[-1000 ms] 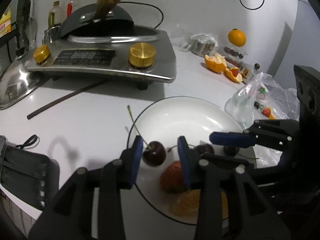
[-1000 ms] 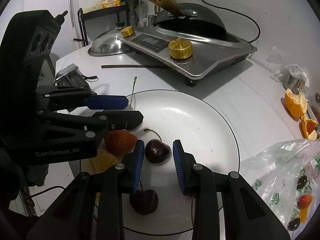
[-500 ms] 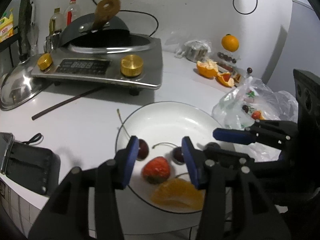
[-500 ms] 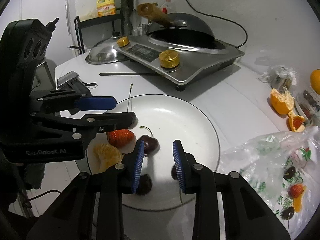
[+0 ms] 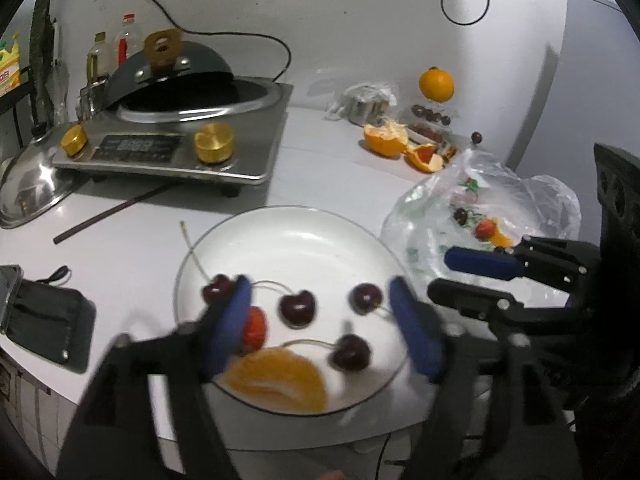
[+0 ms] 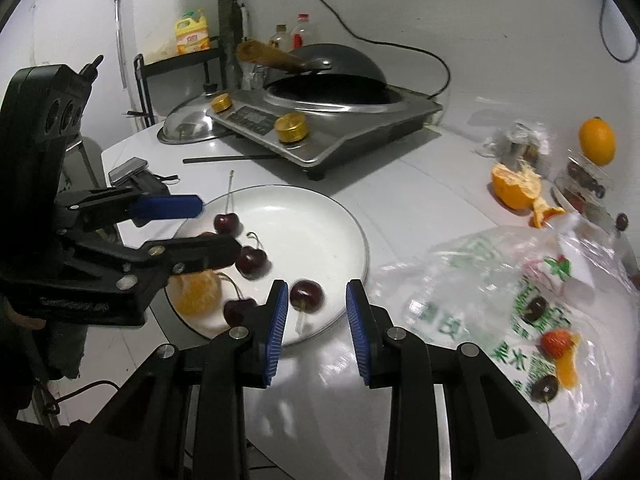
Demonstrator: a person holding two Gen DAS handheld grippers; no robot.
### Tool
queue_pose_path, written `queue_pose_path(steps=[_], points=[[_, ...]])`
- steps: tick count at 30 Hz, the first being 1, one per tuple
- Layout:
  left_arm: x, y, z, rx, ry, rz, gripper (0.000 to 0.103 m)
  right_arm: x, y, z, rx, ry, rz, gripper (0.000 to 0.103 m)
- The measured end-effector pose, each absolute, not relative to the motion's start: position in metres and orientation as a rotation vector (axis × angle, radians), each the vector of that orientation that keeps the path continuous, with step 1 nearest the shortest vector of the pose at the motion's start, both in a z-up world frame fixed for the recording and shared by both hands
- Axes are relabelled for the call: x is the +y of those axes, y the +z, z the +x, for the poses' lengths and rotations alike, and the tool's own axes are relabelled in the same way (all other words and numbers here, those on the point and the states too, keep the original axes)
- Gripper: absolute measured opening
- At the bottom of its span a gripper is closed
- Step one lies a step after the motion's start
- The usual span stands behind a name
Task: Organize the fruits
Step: 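Open the left tool to drop its cherry while the right tool releases its cherry, then move both open tools back over the plastic bag toward the fruit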
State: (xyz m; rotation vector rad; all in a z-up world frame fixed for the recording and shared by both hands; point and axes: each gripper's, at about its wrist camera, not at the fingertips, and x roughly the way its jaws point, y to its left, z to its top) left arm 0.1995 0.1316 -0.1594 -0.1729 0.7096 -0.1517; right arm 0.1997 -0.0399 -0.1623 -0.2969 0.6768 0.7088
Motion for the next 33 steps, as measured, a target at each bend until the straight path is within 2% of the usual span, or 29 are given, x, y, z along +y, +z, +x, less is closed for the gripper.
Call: queue_pose_path(steps=[9, 14, 33], points=[[0.088, -0.152, 0.198, 0.72, -0.181, -0.122, 0.075, -0.089, -0.159, 0.192, 0.665, 0.659, -0.246, 0.033], [0.06, -0.149, 0.197, 0.728, -0.193, -0.09, 0.075, -0.12, -0.158, 0.189, 0.659, 0.626, -0.212, 0.038], [-0.035, -0.148, 0.203, 0.778, -0.264, 0.008, 0.075, -0.221, -0.167, 0.184, 0.652, 0.538, -0.112, 0.038]])
